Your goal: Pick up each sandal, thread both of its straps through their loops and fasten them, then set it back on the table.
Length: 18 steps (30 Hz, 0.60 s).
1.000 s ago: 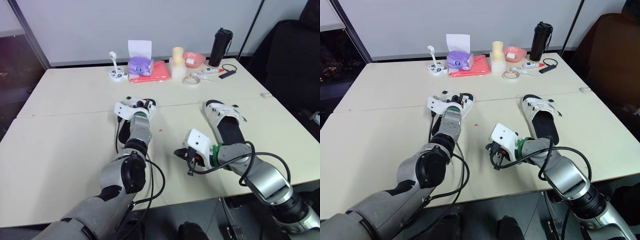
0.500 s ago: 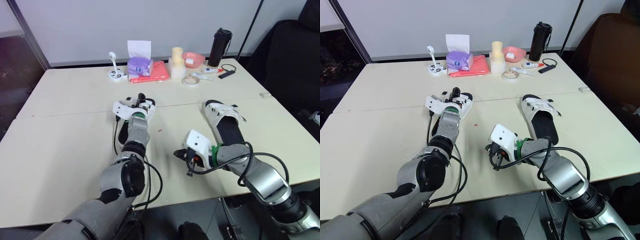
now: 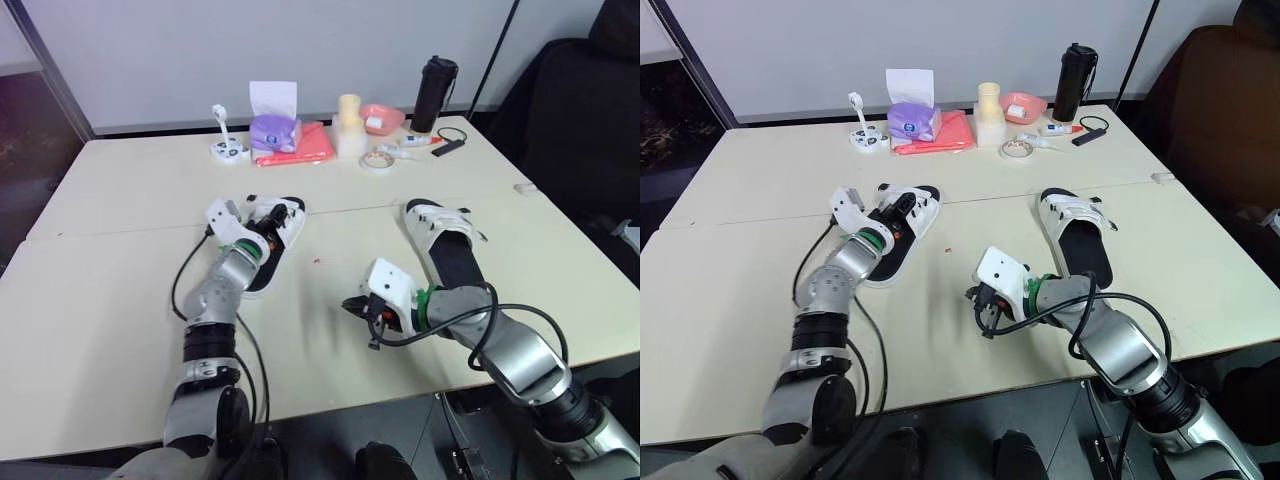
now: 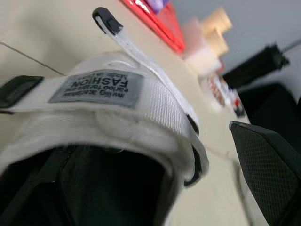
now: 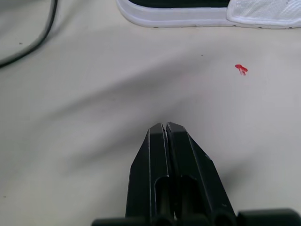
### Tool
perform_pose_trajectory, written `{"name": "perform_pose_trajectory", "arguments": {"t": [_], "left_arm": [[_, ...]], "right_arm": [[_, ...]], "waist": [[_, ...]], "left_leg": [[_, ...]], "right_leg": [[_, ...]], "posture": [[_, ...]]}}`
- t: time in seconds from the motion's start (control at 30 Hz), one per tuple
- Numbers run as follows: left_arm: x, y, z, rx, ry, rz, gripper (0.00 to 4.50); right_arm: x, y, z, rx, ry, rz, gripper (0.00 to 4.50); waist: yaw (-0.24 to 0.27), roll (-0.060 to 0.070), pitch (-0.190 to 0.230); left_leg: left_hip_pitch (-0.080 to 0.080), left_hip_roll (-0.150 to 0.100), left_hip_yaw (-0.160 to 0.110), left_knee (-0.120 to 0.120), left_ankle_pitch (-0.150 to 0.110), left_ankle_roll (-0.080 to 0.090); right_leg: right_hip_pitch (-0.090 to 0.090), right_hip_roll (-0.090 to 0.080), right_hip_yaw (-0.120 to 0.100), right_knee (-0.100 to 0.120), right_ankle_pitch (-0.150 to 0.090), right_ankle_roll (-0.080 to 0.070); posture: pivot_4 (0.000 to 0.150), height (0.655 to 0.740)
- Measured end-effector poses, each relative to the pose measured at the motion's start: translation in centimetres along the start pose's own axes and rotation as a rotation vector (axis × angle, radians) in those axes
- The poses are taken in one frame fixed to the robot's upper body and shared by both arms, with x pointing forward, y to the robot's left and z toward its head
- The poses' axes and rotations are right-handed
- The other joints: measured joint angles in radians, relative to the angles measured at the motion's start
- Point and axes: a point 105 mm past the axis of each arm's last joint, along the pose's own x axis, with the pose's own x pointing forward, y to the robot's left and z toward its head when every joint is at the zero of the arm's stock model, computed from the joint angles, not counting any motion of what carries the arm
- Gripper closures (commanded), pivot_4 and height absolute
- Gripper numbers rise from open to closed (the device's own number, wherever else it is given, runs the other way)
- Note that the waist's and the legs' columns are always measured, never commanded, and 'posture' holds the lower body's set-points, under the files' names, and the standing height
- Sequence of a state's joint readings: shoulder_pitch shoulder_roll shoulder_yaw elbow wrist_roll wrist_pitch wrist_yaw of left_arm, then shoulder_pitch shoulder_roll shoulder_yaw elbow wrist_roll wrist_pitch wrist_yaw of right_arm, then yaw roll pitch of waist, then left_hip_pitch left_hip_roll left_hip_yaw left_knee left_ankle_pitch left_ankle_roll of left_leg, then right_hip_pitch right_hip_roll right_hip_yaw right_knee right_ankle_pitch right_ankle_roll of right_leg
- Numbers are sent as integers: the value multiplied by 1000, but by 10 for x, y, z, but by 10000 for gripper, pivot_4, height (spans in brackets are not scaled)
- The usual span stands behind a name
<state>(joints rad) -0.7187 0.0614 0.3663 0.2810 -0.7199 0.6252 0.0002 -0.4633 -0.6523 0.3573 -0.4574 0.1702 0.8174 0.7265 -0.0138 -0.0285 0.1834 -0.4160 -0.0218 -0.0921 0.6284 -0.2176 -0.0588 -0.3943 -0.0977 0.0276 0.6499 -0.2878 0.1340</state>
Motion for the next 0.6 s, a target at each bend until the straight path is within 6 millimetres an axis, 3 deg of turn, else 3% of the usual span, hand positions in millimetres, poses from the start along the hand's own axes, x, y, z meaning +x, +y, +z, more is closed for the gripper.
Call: {"name": "perform_pose_trajectory", "arguments": {"t": [0.13, 0.27, 0.43, 0.6], "left_arm": [[-14, -1, 18, 157, 13, -51, 502], [-31, -16, 14, 363, 83, -199, 502], [-60, -31, 7, 399, 265, -409, 502], [-95, -24, 8, 458, 417, -518, 502]], "right_arm": [[0, -2, -1, -3, -2, 3, 45000], [-5, -11, 5, 4, -27, -22, 45000], [-16, -23, 7, 18, -43, -59, 45000], [-31, -33, 3, 28, -21, -87, 45000]], "waist": [[1, 0, 0], [3, 0, 0], [-1, 1, 1], [-4, 3, 2]], "left_leg": [[0, 0, 0, 0, 0, 0], [0, 0, 0, 0, 0, 0], [0, 0, 0, -1, 0, 0], [0, 1, 1, -2, 0, 0]], "right_leg": [[0, 0, 0, 0, 0, 0], [1, 0, 0, -1, 0, 0], [0, 0, 0, 0, 0, -1], [-1, 0, 0, 0, 0, -1]], "posture": [[1500, 7400], [1500, 7400], [1500, 7400], [1500, 7400]]}}
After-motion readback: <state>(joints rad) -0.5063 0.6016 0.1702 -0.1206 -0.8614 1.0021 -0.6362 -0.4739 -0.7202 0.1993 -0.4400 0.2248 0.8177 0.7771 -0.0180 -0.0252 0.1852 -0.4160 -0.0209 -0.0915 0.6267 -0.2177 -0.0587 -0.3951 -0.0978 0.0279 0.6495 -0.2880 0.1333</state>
